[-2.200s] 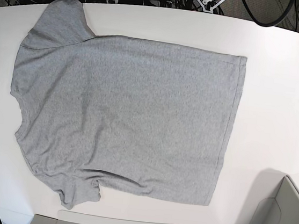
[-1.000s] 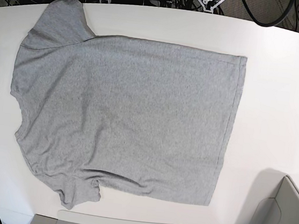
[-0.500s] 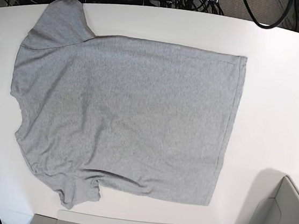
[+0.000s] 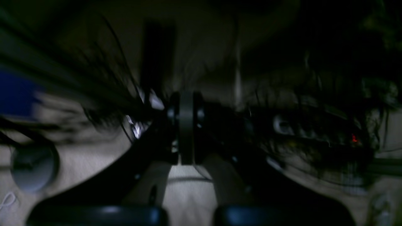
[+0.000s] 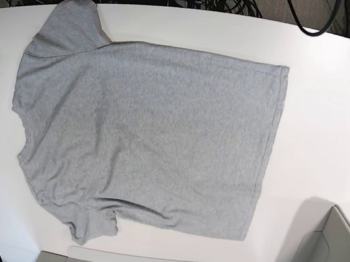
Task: Fold the T-shirt properly
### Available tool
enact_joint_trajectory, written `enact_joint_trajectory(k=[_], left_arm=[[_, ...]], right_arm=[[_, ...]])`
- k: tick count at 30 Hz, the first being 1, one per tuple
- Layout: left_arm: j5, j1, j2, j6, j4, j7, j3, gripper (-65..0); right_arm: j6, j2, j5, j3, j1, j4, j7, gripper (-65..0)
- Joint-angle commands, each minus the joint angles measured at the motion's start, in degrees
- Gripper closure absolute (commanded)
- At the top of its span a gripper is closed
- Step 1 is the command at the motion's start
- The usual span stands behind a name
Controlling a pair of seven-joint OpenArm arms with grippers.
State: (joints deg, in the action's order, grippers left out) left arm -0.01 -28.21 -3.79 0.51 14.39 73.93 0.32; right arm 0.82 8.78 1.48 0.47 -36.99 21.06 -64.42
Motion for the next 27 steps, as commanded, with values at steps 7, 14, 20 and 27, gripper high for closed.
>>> enact_joint_trajectory(k=[7, 14, 20, 27], left_arm=[[0.0, -17.4, -0.9, -0.4, 33.4, 2.7, -0.3, -3.6], [0.0, -20.5, -0.6, -0.6, 45.9, 2.6, -0.3, -16.7], [0.0, -20.3, -0.6, -0.6, 45.4, 2.6, -0.3, -16.8], [0.0, -20.2, -0.6, -0.6, 45.3, 2.4, -0.3, -16.8]], right_arm=[[0.1, 1.2, 14.2, -0.1, -21.6, 41.8, -1.2, -13.2], [0.1, 13.9, 31.9, 0.0, -32.9, 70.1, 12.0, -21.4], [0.1, 26.9, 51.8, -0.4, -34.3, 73.8, 14.5, -27.3], [0.1, 33.8, 65.5, -0.5, -28.2, 67.2, 16.7, -27.2]])
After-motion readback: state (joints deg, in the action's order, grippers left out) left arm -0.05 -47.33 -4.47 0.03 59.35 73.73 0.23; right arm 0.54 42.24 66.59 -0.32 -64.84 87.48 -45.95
